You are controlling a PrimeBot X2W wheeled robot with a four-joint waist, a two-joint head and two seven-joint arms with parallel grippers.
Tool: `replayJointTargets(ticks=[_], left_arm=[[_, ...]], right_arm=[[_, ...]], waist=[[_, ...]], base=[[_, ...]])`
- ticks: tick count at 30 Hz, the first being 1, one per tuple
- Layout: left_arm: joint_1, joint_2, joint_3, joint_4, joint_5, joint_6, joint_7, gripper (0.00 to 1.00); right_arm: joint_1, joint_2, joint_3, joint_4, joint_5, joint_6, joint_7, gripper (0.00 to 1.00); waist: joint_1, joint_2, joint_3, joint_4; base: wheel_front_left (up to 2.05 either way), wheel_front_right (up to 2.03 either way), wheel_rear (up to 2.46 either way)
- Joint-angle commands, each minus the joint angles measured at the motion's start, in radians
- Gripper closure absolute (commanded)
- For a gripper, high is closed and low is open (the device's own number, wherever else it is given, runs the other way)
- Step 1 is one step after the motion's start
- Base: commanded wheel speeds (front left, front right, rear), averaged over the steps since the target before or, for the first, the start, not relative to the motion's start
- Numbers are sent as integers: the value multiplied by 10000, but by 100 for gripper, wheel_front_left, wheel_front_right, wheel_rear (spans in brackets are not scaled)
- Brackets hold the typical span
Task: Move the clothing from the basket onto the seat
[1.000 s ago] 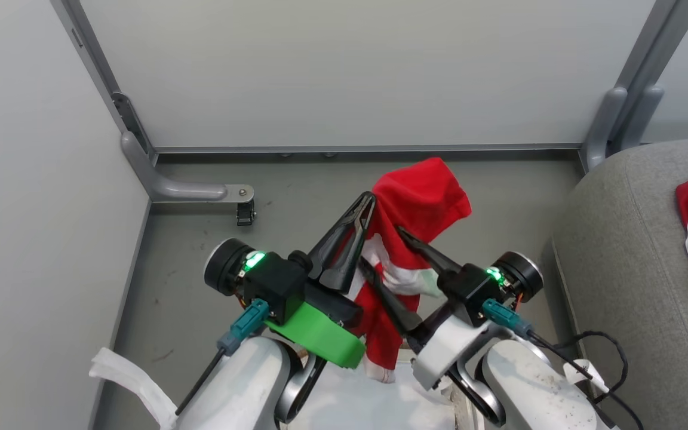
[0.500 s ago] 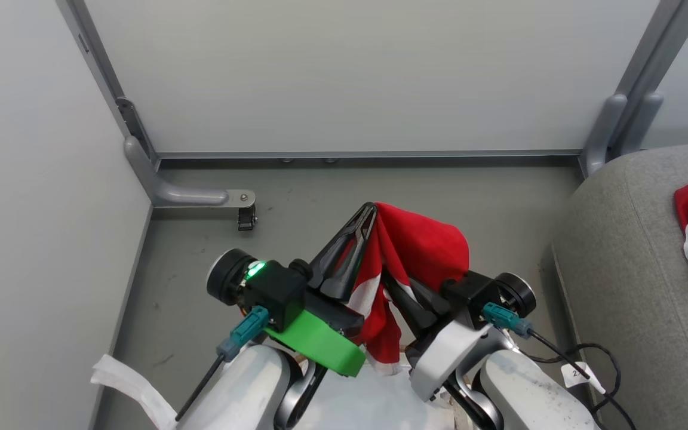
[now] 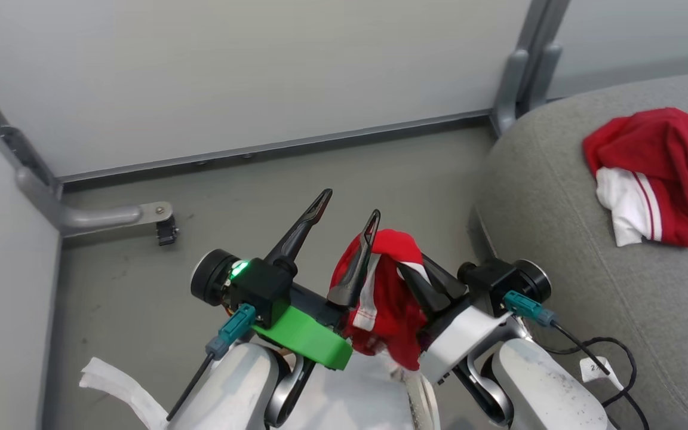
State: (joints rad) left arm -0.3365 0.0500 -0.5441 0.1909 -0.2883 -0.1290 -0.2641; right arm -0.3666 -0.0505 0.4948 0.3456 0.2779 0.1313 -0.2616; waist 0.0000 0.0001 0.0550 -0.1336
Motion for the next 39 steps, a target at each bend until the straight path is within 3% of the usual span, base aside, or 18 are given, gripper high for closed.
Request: replayJointTargets(ticks=[1,6,12,22,27,33,39], left_arm=[[-144,15,43,32,58,-29,1,0],[-289,21,-8,269,213,-31,-1,0],[-290,29,-68,454,153,-32,1,0],[-385,49,-487,874,-31,-33,1,0],[-360,292,-535,932,20,-33,-1,0],[-649,662,-560,1002,-59,-33,1,0],[-970,932,-596,1083,-146,-33,-1,0]], right_arm=[[74,-21,-54,-71,-40,-11,-49,100],[148,-13,-278,-230,-32,-11,-49,100],[341,-15,-630,-387,-119,-9,-49,100],[-157,-518,-2085,-871,-850,-11,-49,100],[-1340,-1256,-2759,-1194,-1260,-11,-48,100],[-3549,-3121,-3226,-853,-2577,-11,-49,100],[-5749,-4527,-4102,37,-3384,-11,21,100]], waist=[[0,-1,543,-1333],[0,-1,839,-2658],[0,-1,966,-3723],[0,-1,1445,-3917],[0,-1,1974,-3714],[0,-1,2913,-3197],[0,-1,3637,-2580]], base=[[0,0,0],[0,0,0],[0,0,0],[0,0,0],[0,0,0],[0,0,0],[0,0,0]])
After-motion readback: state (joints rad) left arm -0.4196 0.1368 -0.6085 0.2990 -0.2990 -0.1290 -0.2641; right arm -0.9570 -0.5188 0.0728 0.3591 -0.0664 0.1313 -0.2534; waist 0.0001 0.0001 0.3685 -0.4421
